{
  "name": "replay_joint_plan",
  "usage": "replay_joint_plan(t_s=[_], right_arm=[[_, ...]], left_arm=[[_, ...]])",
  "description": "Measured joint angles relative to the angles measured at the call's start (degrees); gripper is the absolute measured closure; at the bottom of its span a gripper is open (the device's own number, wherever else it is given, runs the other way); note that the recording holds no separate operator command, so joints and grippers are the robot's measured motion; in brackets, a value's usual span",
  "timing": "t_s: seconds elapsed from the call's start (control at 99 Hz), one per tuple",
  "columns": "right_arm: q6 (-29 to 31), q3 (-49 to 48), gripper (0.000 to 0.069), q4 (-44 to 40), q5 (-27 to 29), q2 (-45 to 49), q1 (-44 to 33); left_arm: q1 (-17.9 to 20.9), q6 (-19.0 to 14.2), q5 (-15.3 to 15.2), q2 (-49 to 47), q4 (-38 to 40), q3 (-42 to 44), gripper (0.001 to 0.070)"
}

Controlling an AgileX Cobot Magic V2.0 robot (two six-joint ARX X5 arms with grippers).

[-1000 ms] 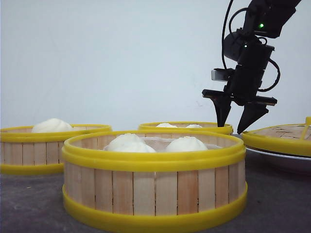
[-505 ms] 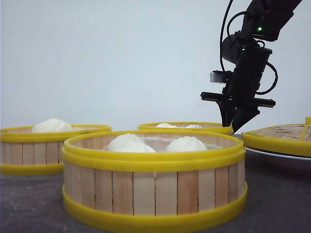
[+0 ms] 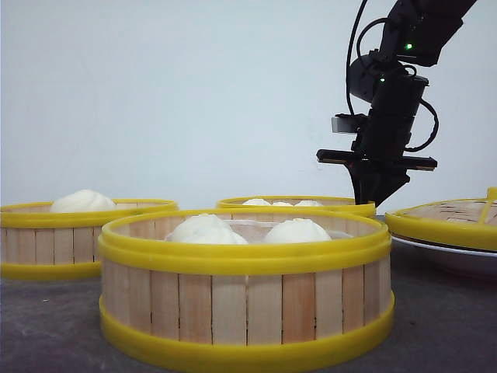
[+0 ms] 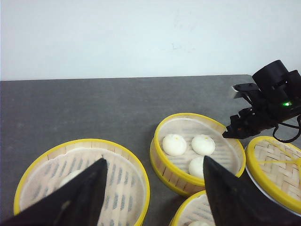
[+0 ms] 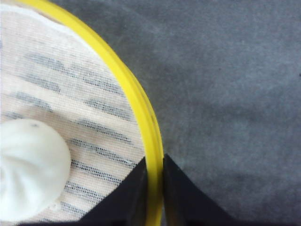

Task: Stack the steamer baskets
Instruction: 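Reach the right gripper to the rim of the three-bun basket and grasp, then lift the three-bun basket with the right gripper over the front basket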

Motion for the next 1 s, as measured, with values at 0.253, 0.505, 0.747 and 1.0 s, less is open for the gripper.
replay_joint_plan(t_s=[0.253,0.505,0.747,1.0], right_arm=[[0.8,8.3,0.0659,-6.4,-0.5,1.1,0.0],[0.0,20.9,0.0659,-14.2,-1.2,-2.3,0.0],[-3.2,27.6,0.0659,-22.8,-7.1,-10.4,1.1],[-8.3,27.6,0.0659,-32.5,-8.6,-14.6,4.1]], left_arm=[[0.0,0.0,0.0,0.0,0.0,0.0,0.0321],[0.0,0.0,0.0,0.0,0.0,0.0,0.0321],[0.0,0.0,0.0,0.0,0.0,0.0,0.0321],[0.0,0.0,0.0,0.0,0.0,0.0,0.0321]])
